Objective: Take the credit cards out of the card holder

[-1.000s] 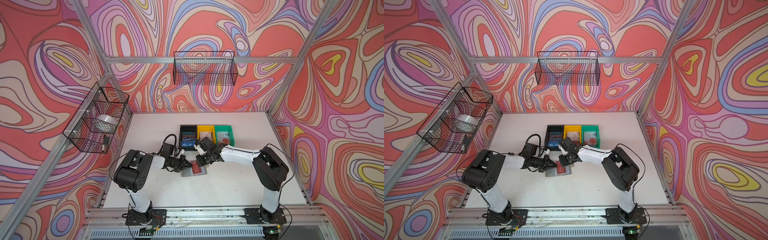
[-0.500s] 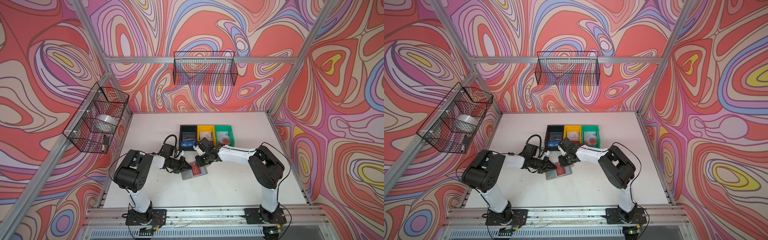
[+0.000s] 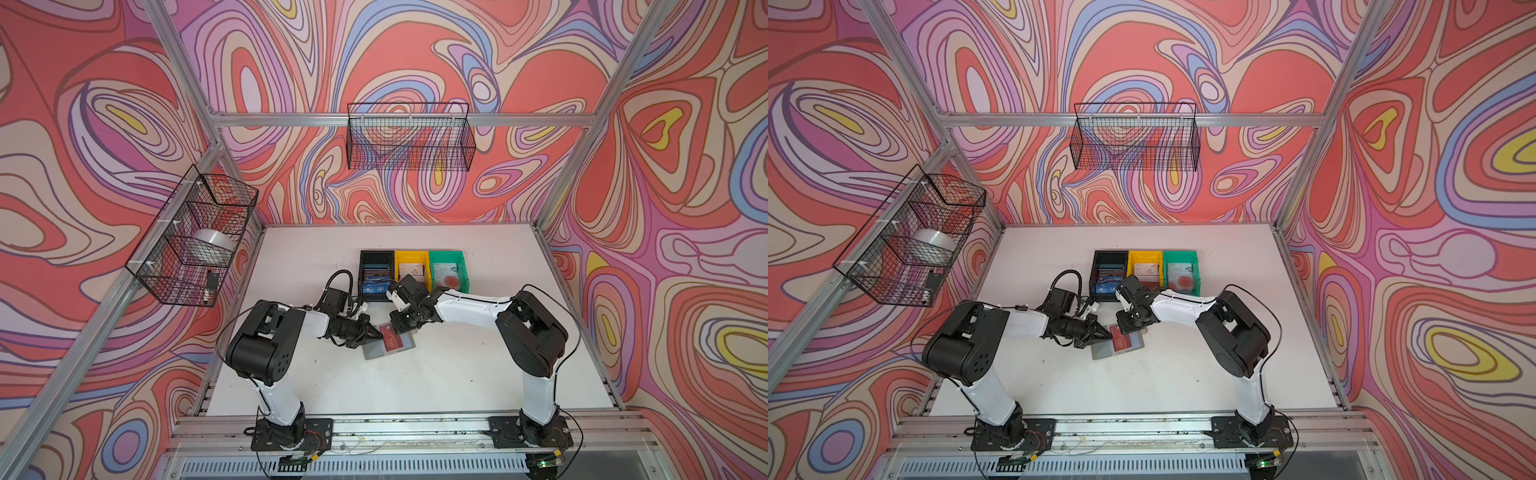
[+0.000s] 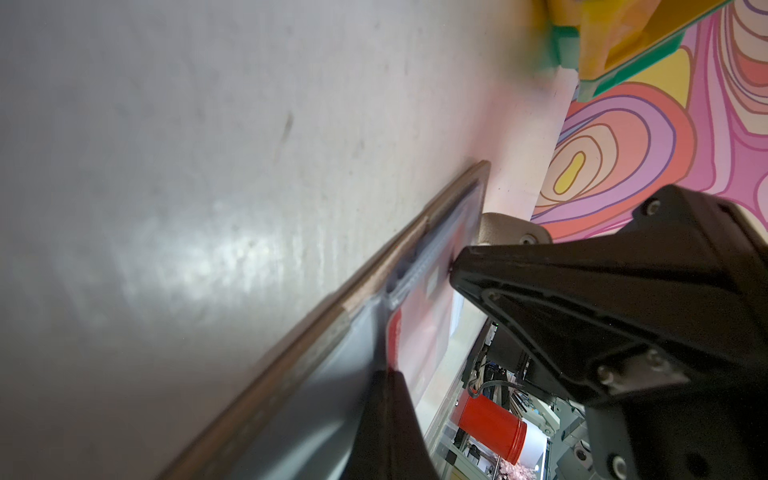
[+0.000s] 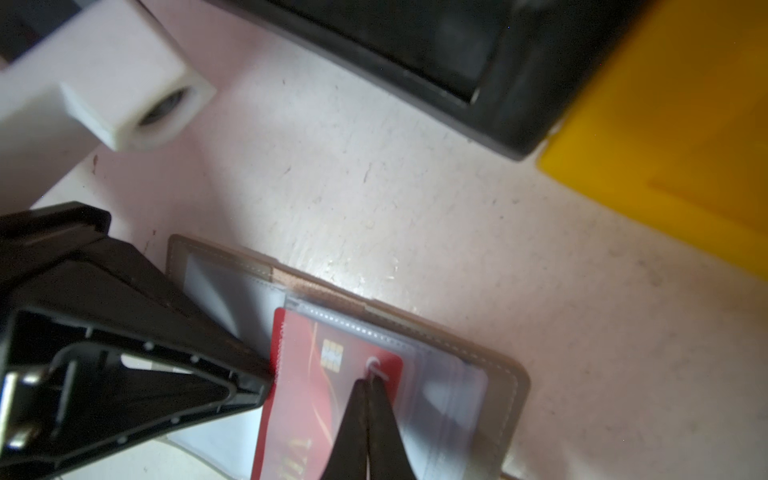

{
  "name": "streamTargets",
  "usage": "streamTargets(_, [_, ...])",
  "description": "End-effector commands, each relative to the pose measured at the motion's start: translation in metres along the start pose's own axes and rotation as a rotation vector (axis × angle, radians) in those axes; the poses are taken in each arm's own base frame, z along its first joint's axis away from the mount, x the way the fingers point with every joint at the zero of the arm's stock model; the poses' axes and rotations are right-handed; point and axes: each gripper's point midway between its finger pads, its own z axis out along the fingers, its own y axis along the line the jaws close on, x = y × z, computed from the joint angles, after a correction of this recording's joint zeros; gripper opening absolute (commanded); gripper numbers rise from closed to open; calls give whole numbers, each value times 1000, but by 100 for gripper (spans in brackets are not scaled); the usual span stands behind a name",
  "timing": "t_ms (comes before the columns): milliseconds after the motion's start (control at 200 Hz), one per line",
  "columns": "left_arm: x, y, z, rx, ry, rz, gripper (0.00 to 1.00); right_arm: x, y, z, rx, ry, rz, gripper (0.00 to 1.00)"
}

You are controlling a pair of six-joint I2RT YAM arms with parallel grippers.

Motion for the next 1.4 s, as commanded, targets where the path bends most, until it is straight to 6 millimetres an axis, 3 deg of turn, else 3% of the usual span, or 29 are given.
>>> streamTargets(0, [13,24,-2,-80,12,-82,0,10,-12,9,45,42,20,6])
streamTargets(481, [6,14,-13,-24,-48,-67,0,12,-17,6,51,35,36,5])
streamTargets(571, [3,9,-13,4,-57,-62,16,13,-18,6,52,38,37,6])
streamTargets(611, [1,6,-13,18,-63,-59,18,13,-18,7,52,39,37,6])
streamTargets(821, [-8,-6,-11,80,-78,-53,19,17,-20,10,55,52,41,5])
streamTargets(1392, [-15,1,-7,55,-84,-68,17,19,-20,11,51,56,45,6])
